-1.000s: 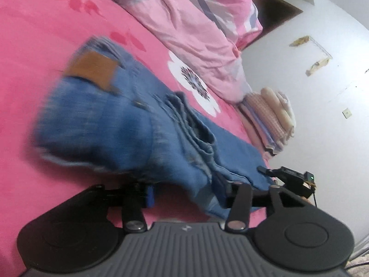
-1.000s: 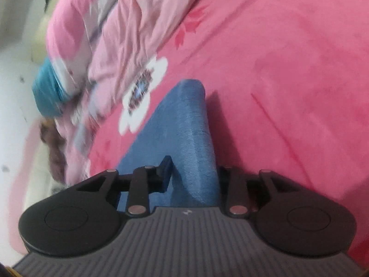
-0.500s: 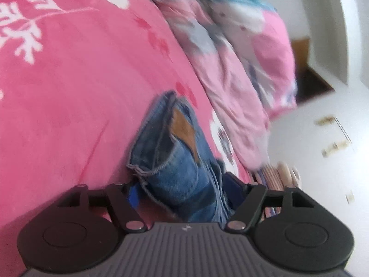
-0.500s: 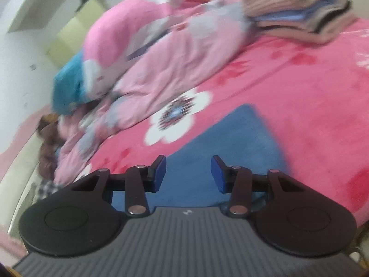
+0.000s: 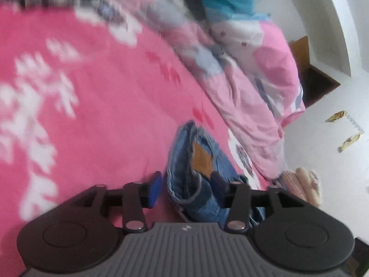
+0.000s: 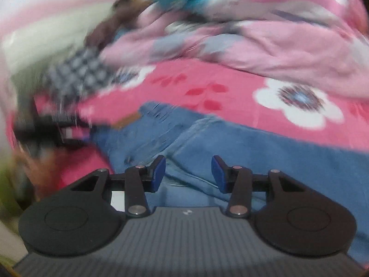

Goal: Fold clothes
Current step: 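Lay the leg end on the waistband and open the right gripper while the left gripper pinches the fold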

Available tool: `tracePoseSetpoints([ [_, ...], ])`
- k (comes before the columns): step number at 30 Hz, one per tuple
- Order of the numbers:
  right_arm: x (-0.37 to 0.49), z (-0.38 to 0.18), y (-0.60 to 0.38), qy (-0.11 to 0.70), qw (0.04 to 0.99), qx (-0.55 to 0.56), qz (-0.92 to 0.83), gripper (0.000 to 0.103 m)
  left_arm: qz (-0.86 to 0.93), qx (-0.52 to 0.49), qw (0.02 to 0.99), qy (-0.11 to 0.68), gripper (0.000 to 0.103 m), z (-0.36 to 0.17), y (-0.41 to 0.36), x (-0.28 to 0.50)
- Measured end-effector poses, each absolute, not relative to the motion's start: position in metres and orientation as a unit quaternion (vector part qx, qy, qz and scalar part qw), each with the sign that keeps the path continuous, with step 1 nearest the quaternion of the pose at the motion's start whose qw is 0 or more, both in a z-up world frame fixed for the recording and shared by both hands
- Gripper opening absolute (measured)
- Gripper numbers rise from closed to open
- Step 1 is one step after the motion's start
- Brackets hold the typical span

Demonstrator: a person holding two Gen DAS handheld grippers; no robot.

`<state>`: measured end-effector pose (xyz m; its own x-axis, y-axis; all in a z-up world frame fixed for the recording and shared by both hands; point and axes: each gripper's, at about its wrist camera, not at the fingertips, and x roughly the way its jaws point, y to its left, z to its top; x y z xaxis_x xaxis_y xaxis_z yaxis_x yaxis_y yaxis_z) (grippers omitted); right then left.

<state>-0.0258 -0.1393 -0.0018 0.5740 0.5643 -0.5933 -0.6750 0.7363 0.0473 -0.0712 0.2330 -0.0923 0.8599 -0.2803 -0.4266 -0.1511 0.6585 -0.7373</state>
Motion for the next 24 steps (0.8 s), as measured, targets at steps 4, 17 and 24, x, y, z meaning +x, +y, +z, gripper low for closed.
tracePoseSetpoints([
  [4,-0.038,-0.014,-0.099,0.262,0.873,-0.228,0.342,0.043,-0.027,-0.344,0.91,0.23,0.06,-0.073,0.227,-0.078],
  [17,-0.004,-0.031,-0.099,0.281,0.87,-0.178,0.363,0.006,-0.146,-0.165,0.947,0.233,0.06,-0.063,0.136,-0.049],
  [24,-0.022,-0.018,-0.107,0.253,0.874,-0.164,0.38,0.005,-0.145,-0.161,0.947,0.239,0.06,-0.068,0.135,-0.047],
])
